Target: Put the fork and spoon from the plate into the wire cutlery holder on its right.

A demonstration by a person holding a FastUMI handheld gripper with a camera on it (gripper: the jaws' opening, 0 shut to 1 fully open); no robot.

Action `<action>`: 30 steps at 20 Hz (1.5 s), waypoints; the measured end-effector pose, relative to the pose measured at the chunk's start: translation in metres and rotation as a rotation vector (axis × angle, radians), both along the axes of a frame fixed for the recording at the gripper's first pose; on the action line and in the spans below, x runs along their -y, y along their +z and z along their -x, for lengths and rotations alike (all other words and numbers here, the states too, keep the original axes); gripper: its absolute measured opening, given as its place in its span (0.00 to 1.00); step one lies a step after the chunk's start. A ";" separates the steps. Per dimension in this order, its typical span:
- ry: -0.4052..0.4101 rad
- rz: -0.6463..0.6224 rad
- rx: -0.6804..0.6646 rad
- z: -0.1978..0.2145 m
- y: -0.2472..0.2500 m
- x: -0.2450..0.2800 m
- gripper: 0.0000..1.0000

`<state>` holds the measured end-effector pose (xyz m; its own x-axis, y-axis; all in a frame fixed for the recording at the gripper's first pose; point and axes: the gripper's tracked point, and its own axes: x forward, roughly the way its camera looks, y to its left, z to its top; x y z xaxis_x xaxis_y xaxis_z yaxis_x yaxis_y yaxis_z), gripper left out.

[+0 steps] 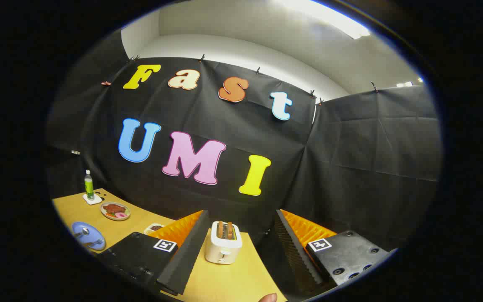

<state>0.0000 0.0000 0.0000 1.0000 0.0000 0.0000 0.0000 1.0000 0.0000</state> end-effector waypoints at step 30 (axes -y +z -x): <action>0.371 -0.161 -0.193 0.034 0.016 -0.289 0.97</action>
